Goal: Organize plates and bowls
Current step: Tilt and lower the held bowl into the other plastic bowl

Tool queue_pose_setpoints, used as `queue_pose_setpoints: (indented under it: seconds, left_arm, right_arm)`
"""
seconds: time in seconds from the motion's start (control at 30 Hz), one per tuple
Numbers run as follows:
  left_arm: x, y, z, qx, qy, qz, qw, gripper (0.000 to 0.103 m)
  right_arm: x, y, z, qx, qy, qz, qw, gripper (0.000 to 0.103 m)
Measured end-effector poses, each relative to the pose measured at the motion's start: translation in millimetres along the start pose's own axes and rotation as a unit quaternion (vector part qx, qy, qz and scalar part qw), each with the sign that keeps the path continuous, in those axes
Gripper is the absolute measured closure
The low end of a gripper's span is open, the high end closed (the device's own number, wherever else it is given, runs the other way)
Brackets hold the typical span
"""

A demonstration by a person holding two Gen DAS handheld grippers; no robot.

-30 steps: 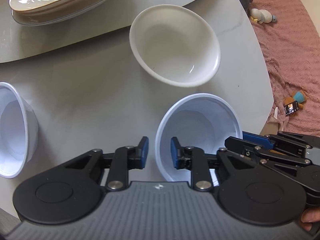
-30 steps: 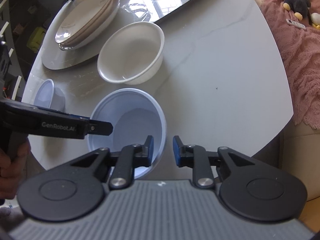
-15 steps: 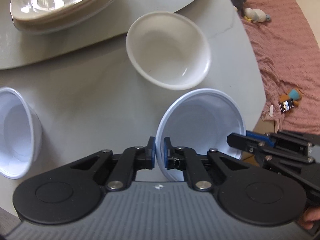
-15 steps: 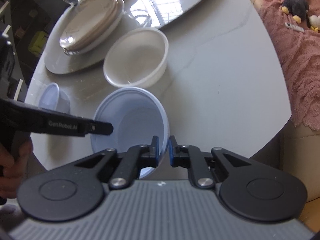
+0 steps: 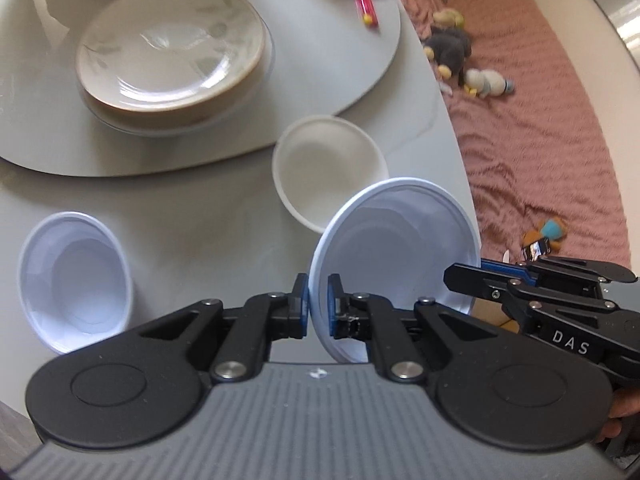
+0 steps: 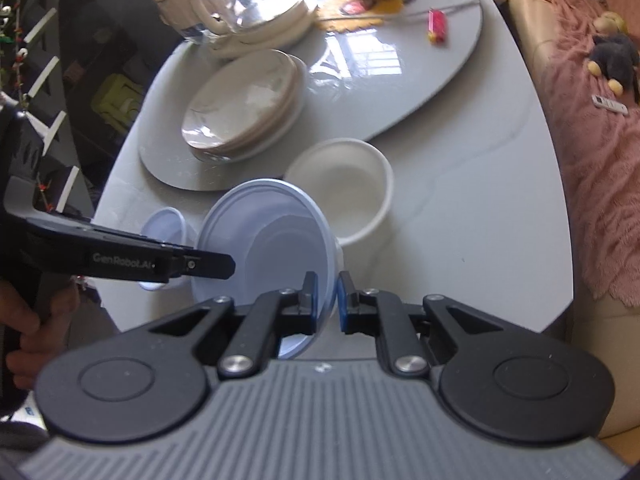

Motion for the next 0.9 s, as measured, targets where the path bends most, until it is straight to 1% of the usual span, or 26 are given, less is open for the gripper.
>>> queue_pose_setpoints:
  seconds: [0.1,0.17,0.37,0.63,0.67,0.73,0.83,0.9]
  left_arm:
    - [-13,19,1,0.013,0.011,-0.001,0.9999,0.093]
    - [-28,34,4,0.023,0.022,-0.002,0.9995,0.093]
    - [-71,62,11,0.045,0.046,-0.008,0.9979,0.093]
    - [-126,89,24,0.069,0.08,-0.005,0.9944,0.093]
    - [-134,90,25,0.072,0.083,-0.007,0.994,0.093]
    - [-144,91,28,0.073,0.083,-0.025,0.9935,0.093]
    - [-156,82,33,0.064,0.073,-0.048,0.9941,0.093]
    - [-169,73,37,0.055,0.077,-0.059,0.9937,0.093]
  right_arm:
    - [-19,3,-5,0.001,0.016,-0.007,1.0,0.09]
    - [-34,2,-8,0.001,0.023,-0.014,1.0,0.09]
    - [-83,-13,-15,-0.011,0.05,-0.035,0.998,0.09]
    - [-138,-36,-14,-0.024,0.079,-0.035,0.996,0.09]
    - [-143,-39,-13,-0.026,0.08,-0.035,0.996,0.09]
    - [-154,-45,-11,-0.035,0.083,-0.039,0.995,0.09]
    - [-168,-61,-8,-0.039,0.11,-0.023,0.993,0.09]
    - [-173,-76,-5,-0.052,0.11,-0.018,0.992,0.09]
Point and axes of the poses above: each gripper's, at about its wrist camera, not at the fingertips, and y roughly against the way its jaws point, x to its right, z to its underside, the point moved 10 cm from there along -y, roughly the way its jaws point, and after that the axes turned 8 degrees about -y, right-handed, at the moved point
